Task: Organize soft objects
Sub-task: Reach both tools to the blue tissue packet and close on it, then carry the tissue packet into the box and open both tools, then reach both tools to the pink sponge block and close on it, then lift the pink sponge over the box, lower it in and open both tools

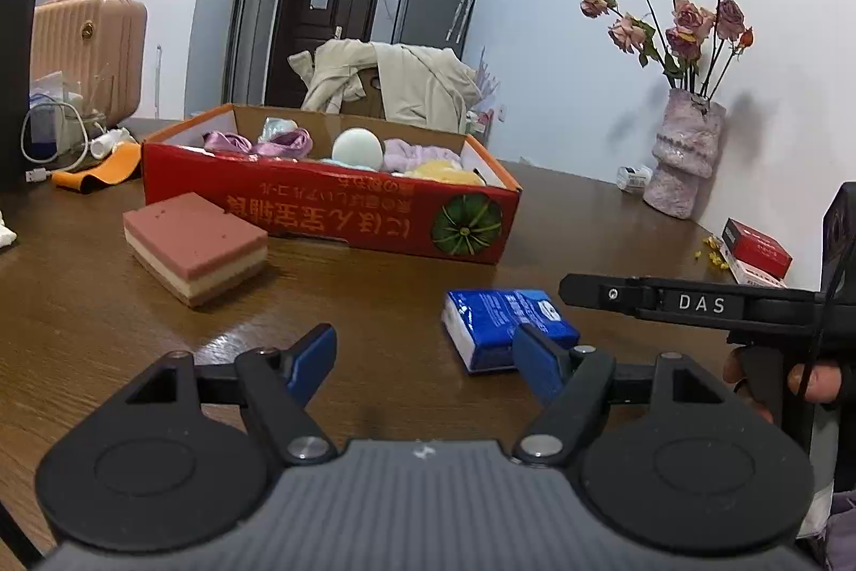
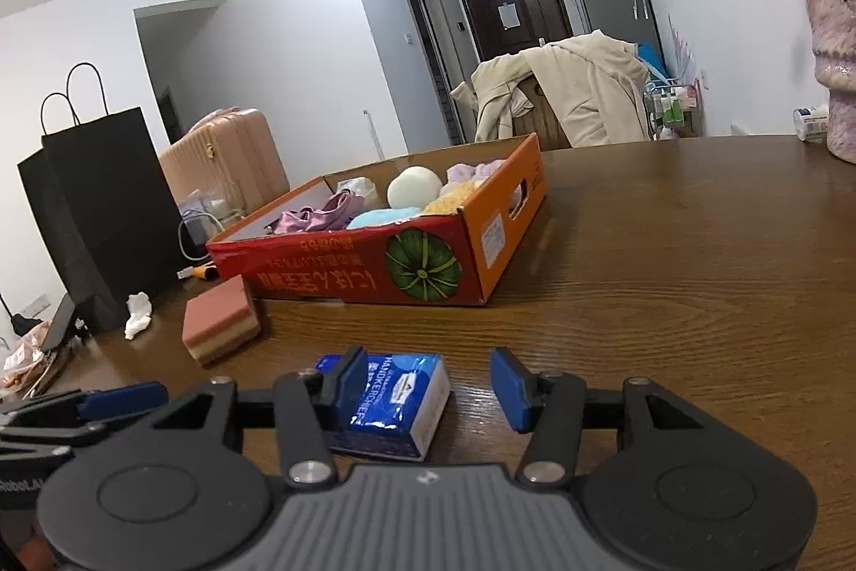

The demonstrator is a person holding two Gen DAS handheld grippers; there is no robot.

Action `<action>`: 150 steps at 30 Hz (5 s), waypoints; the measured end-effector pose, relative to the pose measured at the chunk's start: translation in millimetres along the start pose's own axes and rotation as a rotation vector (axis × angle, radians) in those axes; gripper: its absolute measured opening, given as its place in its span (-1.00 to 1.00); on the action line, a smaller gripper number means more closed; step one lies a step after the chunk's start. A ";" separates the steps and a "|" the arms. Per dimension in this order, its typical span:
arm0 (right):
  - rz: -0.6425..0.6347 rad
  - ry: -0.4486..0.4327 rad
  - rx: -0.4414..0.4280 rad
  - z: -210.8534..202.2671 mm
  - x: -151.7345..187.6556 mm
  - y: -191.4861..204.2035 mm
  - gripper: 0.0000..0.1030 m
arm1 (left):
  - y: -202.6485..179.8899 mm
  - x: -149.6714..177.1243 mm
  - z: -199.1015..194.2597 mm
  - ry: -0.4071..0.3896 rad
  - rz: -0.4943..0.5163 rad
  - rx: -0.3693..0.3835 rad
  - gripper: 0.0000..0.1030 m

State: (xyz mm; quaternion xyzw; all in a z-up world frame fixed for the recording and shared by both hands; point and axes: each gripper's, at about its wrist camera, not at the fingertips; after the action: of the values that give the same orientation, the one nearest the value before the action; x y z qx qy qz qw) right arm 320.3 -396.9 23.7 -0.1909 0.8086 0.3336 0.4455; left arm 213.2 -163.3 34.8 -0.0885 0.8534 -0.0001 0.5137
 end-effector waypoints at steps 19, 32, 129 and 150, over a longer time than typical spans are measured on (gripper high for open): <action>0.044 0.102 -0.007 29.9 -2.7 6.1 -0.60 | -7.2 -22.6 83.0 0.219 -0.116 0.153 -0.52; 0.071 -0.035 -0.107 67.8 -88.7 44.8 -0.72 | 50.1 -118.6 77.2 -0.002 -0.174 0.110 -0.53; 0.075 0.086 -0.073 99.5 -19.3 111.9 -0.41 | 133.7 -48.0 54.9 0.119 -0.353 0.117 -0.38; -0.001 -0.079 0.101 171.4 -201.8 56.0 -0.44 | 142.2 -216.9 247.5 0.238 -0.418 0.431 -0.38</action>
State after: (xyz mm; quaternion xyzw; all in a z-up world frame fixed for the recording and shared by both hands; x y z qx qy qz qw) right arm 495.1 -233.6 150.2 -0.1551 0.8062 0.2992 0.4862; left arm 507.8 31.9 95.1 -0.1503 0.8512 -0.2968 0.4061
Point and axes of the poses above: each gripper's, at about its wrist camera, not at the fingertips, and z roughly the way its jaws point, y to its left, x to its underside, and after that the axes turned 10 degrees about -x, right-handed
